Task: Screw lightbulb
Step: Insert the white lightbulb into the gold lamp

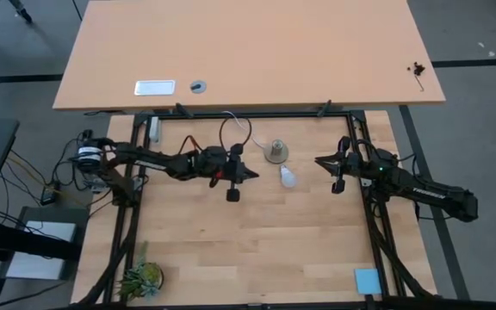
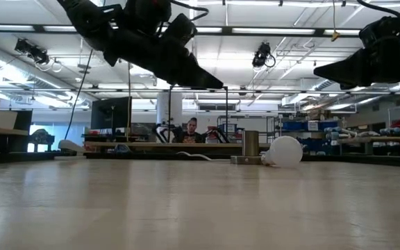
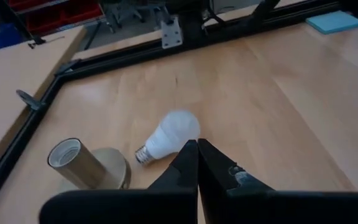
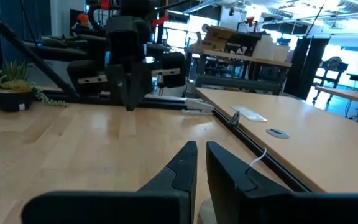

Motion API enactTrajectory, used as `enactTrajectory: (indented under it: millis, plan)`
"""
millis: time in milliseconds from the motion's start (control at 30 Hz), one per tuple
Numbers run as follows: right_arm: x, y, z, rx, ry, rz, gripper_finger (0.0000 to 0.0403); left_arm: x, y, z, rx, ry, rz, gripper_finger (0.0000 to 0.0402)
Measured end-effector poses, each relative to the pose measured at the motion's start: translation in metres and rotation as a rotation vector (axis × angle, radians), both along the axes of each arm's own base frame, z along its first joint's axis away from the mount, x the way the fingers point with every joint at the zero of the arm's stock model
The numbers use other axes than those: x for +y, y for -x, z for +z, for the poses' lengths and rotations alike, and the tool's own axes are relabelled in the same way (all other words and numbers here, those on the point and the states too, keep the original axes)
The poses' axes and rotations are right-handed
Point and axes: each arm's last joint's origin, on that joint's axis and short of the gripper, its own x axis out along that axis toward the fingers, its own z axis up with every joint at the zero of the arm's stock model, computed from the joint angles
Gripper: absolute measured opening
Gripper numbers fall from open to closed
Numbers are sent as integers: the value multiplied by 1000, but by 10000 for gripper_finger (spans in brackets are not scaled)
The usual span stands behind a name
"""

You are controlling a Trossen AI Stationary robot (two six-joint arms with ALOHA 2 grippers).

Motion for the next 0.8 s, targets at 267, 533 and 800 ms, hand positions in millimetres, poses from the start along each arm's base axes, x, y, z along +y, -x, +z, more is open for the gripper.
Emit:
enactTrajectory:
  millis: [267, 533, 800]
  plan:
    - [0, 0, 0, -1, 0, 0, 45, 12, -33, -8, 12, 40, -58, 1]
    - [0, 0, 3, -28, 11, -7, 45, 21, -87, -16, 43, 47, -64, 0]
    - [0, 0, 3, -47, -60, -3, 45, 31, -125, -27, 109, 38, -5, 0]
